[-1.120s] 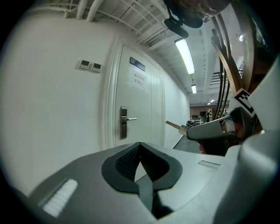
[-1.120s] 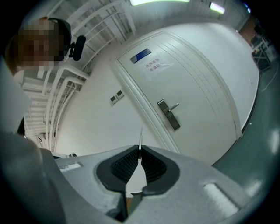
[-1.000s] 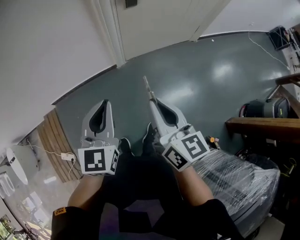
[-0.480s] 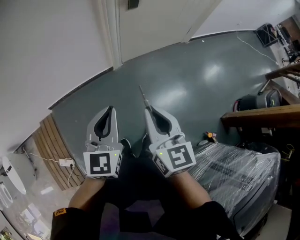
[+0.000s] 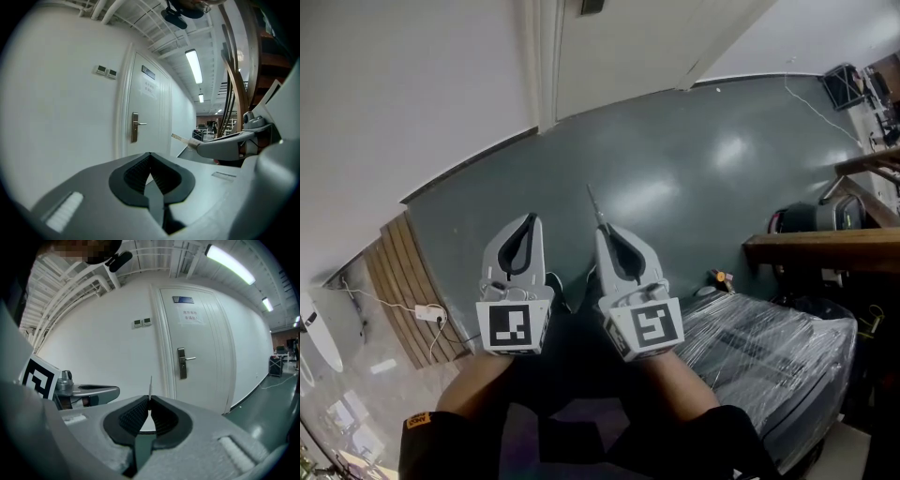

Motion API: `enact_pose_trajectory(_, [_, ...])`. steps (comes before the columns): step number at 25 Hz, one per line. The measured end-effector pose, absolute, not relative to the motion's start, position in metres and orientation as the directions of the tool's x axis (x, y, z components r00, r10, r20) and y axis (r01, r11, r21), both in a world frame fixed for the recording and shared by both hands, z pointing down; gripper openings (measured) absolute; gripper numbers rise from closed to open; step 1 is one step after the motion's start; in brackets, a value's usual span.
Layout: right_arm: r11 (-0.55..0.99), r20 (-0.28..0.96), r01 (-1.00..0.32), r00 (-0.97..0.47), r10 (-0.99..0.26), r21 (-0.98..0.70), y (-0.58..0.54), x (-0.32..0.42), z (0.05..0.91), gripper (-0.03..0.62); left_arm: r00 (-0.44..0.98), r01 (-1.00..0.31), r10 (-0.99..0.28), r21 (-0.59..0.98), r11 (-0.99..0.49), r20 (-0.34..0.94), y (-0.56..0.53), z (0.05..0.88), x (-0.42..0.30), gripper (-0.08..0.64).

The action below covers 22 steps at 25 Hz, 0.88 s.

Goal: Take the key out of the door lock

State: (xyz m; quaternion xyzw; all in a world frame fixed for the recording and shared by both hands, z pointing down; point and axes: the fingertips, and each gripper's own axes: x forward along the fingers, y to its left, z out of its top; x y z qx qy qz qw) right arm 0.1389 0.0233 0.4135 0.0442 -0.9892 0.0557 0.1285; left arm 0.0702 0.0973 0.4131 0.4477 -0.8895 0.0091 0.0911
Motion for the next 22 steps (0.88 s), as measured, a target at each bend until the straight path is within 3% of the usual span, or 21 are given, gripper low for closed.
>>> enact_pose_trajectory(22, [0.991,0.259,-0.1,-0.963,-0.075,-0.085,0.0166,0.1341,0.4115,0.011,-0.616,-0.777,-0.772,0.041,0.629,0.158,0.0974,0.4102,0.0664,0.018])
